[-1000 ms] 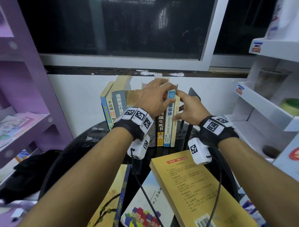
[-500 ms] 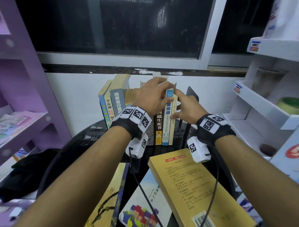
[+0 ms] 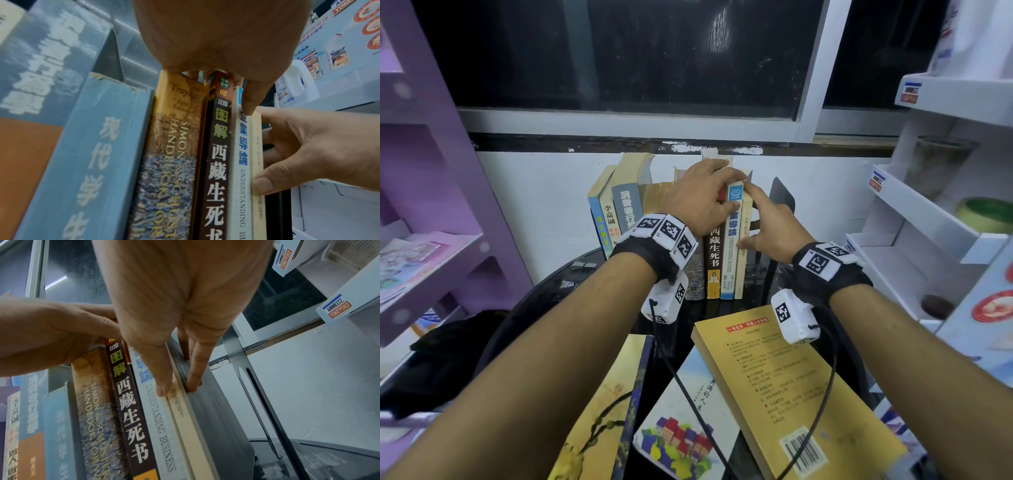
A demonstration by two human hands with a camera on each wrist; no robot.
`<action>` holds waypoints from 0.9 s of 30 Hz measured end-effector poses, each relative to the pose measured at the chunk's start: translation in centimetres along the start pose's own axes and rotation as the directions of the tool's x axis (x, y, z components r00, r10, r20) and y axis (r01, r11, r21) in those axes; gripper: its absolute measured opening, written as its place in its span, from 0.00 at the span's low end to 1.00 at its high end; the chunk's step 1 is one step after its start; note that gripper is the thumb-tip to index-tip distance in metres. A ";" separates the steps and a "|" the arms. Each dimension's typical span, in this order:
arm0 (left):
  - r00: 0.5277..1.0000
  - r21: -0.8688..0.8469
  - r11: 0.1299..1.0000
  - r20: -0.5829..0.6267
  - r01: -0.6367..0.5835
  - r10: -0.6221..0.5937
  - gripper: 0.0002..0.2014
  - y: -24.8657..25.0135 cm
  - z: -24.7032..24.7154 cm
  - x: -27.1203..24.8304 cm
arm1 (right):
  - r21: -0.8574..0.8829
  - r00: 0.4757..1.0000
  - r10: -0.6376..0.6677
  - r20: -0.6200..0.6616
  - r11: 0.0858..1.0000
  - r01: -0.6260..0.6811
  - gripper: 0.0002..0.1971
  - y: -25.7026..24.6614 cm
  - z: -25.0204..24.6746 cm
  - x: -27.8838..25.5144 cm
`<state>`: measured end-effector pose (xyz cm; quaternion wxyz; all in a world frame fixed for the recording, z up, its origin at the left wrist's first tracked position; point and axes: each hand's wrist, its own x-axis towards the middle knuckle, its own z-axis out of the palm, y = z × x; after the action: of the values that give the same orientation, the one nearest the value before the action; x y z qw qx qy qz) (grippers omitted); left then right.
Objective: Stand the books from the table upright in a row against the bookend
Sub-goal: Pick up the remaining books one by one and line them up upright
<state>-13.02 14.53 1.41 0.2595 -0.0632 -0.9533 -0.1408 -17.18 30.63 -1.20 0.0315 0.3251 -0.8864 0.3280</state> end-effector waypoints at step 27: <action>0.995 -0.121 0.992 -0.095 0.020 -0.032 0.23 2.5 -2.4 -7.1 | -0.093 0.988 0.146 0.046 0.986 -0.142 0.46 -1.3 -3.1 -6.2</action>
<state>-5.32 15.86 0.36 0.2994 -0.0594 -0.9302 -0.2040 -11.99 35.21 0.28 -0.0012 0.2670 -0.9218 0.2809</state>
